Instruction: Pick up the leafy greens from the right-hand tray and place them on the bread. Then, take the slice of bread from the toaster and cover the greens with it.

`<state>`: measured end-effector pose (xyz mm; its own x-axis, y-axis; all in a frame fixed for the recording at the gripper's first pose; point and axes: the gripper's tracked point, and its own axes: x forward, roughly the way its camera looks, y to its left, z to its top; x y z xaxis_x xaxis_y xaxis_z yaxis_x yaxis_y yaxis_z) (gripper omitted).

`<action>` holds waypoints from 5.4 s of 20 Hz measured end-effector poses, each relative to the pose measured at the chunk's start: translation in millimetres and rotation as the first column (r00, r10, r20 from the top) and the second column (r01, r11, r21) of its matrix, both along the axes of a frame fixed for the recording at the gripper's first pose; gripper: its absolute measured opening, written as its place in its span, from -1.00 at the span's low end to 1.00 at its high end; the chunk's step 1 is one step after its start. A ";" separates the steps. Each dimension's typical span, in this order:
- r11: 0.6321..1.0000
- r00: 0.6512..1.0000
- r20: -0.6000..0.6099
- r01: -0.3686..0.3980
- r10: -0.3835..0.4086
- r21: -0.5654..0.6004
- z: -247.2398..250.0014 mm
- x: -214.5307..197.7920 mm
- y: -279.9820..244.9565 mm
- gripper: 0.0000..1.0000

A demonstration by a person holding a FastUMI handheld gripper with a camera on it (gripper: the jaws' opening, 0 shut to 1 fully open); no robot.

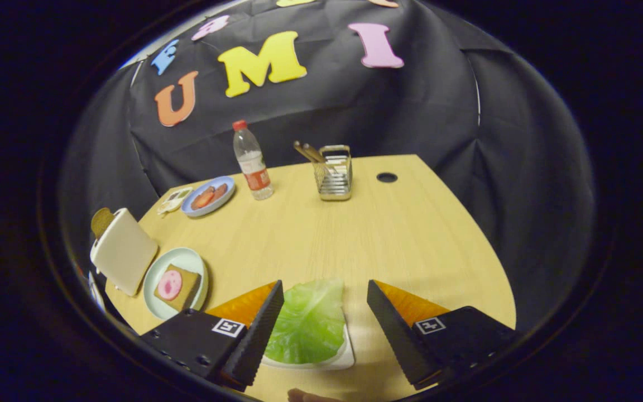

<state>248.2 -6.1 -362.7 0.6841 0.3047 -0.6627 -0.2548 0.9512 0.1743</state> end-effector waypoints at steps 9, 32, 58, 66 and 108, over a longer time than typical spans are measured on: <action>0.999 0.975 -0.220 -0.028 0.036 0.041 -49.7 19.2 27.0 0.08; 0.996 0.993 -0.072 0.089 -0.090 -0.021 60.9 -55.1 58.8 -0.99; 0.990 0.987 -0.100 -0.130 0.124 -0.061 26.5 -73.6 322.7 -0.99; 0.988 0.987 -0.130 -0.109 0.094 -0.113 -8.8 -33.5 317.7 -0.97; 0.993 0.973 0.229 -0.011 0.038 -0.120 130.9 -158.3 509.3 0.62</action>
<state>89.9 503.3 -231.7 0.8159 0.2529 -0.5200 -0.2986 0.9544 -0.0044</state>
